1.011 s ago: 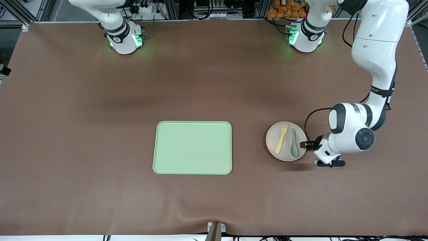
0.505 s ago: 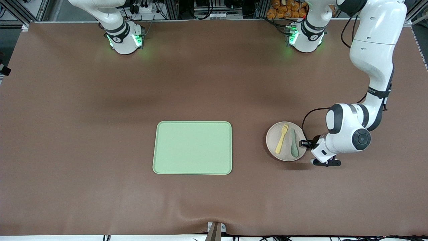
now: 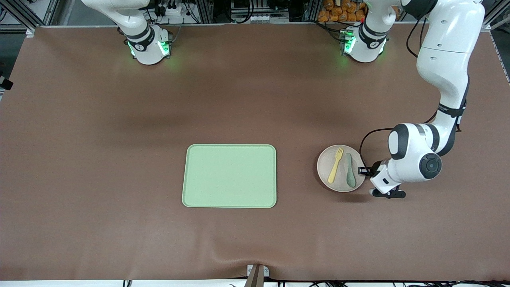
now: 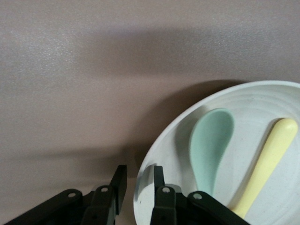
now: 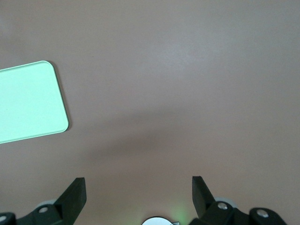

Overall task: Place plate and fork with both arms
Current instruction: 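Close the left gripper on the plate rim and lift it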

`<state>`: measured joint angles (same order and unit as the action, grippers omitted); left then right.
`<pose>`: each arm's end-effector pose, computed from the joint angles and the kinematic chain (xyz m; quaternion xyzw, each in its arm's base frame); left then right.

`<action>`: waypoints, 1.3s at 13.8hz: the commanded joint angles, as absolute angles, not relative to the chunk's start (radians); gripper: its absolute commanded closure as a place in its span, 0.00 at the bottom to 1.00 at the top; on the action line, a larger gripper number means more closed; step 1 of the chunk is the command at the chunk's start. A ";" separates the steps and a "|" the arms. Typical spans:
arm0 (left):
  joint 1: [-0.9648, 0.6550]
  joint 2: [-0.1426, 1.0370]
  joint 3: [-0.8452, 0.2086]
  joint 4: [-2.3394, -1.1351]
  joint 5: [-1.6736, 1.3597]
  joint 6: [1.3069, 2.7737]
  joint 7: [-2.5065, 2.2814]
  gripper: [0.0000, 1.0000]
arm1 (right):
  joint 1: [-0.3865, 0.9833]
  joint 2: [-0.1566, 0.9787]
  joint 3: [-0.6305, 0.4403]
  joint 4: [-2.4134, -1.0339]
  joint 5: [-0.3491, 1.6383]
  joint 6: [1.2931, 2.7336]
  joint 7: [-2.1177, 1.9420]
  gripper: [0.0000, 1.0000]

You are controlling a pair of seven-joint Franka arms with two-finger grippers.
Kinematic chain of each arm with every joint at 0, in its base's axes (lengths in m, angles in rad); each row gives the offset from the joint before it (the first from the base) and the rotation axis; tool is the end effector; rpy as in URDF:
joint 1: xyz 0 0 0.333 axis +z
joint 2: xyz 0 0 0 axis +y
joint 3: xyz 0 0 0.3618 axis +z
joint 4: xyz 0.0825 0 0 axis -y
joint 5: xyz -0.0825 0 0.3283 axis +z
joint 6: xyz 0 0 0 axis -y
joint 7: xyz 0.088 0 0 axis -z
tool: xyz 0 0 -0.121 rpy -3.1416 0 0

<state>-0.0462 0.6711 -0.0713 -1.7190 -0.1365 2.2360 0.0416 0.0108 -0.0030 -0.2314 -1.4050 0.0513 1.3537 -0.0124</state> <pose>0.6385 -0.0747 0.2498 0.9940 -0.0270 -0.0793 0.0700 0.4633 -0.0969 0.7066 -0.9945 0.0989 0.0210 0.0281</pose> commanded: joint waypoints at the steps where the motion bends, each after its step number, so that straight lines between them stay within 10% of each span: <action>1: -0.034 0.661 -0.078 -1.732 -0.155 2.246 0.067 0.80 | -0.012 0.003 -0.219 -1.390 0.064 1.348 -0.005 0.00; 18: -0.048 0.640 -0.083 -1.721 -0.155 2.217 0.055 1.00 | -0.012 0.003 -0.219 -1.391 0.064 1.350 -0.005 0.00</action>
<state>-0.0434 0.6562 -0.0798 -1.7171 -0.1414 2.2314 0.0482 0.0108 -0.0029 -0.2318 -1.4050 0.0513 1.3538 -0.0123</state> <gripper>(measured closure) 0.956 0.000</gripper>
